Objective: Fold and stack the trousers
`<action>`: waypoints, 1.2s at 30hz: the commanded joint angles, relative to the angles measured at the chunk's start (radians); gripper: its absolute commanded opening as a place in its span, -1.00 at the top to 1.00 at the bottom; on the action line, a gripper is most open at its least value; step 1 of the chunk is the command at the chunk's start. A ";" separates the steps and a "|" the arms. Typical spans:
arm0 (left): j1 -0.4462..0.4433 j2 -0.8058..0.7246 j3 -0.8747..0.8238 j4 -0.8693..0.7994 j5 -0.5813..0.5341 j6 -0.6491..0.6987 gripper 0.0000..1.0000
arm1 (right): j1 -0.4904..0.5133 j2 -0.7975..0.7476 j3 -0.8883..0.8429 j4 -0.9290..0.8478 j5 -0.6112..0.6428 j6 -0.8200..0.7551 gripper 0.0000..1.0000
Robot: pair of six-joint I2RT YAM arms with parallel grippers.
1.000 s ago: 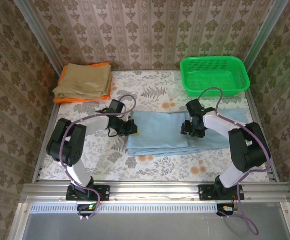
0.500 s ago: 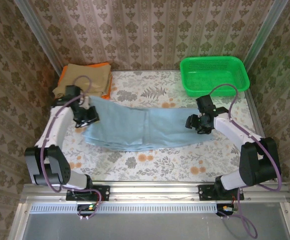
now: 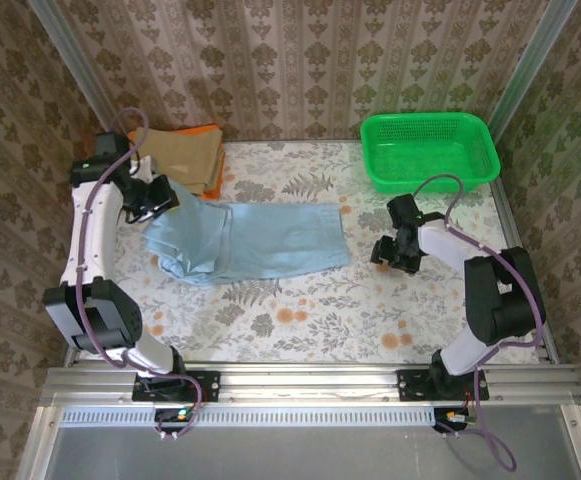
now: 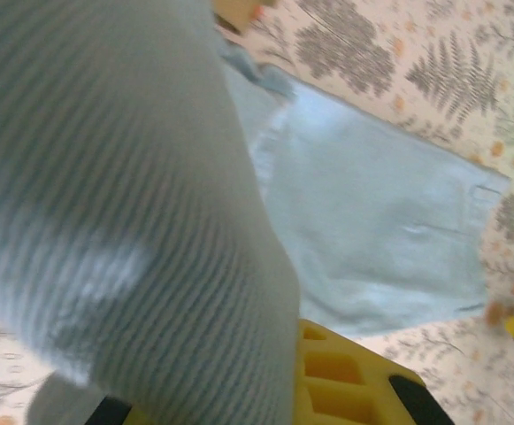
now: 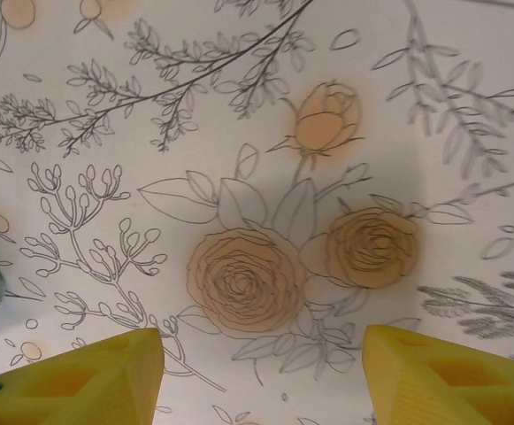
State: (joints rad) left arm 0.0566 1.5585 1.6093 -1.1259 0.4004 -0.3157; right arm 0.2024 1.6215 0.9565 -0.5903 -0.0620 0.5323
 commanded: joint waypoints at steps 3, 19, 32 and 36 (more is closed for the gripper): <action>-0.148 -0.009 -0.032 0.127 0.109 -0.196 1.00 | 0.068 0.049 0.090 0.033 -0.055 -0.008 -0.24; -0.541 0.318 0.132 0.377 0.060 -0.497 1.00 | 0.111 0.254 0.234 0.048 -0.095 -0.018 -0.22; -0.701 0.489 0.364 0.369 0.008 -0.551 1.00 | 0.117 0.307 0.208 0.102 -0.082 0.000 -0.18; -0.728 0.544 0.410 0.345 -0.006 -0.549 1.00 | 0.118 0.307 0.206 0.105 -0.086 0.001 -0.18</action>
State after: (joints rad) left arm -0.6506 2.0743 1.9686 -0.7780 0.3912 -0.8501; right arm 0.3080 1.8656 1.1717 -0.5411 -0.1352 0.5274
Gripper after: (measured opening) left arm 0.103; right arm 0.591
